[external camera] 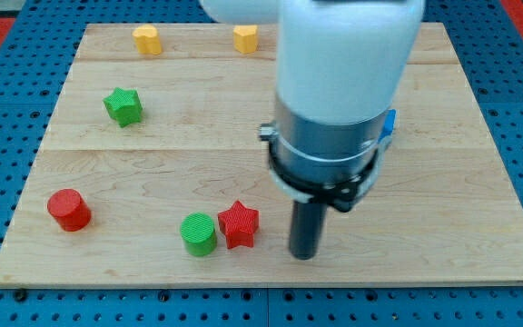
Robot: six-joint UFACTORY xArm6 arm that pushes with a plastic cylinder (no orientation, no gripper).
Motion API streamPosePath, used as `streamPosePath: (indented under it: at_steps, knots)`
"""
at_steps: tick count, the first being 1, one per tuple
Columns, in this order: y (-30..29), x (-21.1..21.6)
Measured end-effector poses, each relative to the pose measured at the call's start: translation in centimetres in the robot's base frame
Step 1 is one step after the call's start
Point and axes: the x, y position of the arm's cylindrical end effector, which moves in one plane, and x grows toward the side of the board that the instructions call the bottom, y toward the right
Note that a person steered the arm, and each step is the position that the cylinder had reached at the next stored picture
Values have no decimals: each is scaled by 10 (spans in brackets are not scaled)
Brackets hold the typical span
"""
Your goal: Keep red blocks and green circle in a diagonal line
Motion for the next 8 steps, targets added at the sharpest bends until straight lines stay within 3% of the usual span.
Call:
streamPosePath:
  at_steps: [1,2,5,7,8]
  knots:
    - [-68,-1]
    - [-73,-23]
    - [0,-47]
    - [-56,-92]
    - [-33,-92]
